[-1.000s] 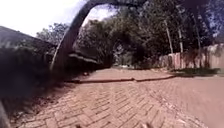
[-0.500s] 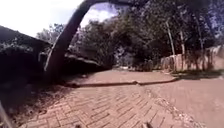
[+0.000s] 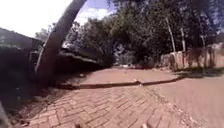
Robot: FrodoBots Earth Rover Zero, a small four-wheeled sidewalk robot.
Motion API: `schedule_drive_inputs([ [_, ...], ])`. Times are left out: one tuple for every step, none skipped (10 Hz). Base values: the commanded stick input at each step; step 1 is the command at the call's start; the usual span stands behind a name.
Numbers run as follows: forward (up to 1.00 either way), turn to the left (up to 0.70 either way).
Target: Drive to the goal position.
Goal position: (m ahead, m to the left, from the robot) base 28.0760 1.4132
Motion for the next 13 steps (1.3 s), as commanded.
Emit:
schedule_drive_inputs([
  [0.7,0.0],
  [0.7,0.0],
  [0.7,0.0],
  [0.7,0.0],
  [0.7,0.0],
  [0.7,0.0],
  [0.7,0.0],
  [0.7,0.0],
  [0.7,0.0],
  [0.7,0.0],
  [0.7,0.0],
  [0.7,0.0],
  [0.7,0.0],
])
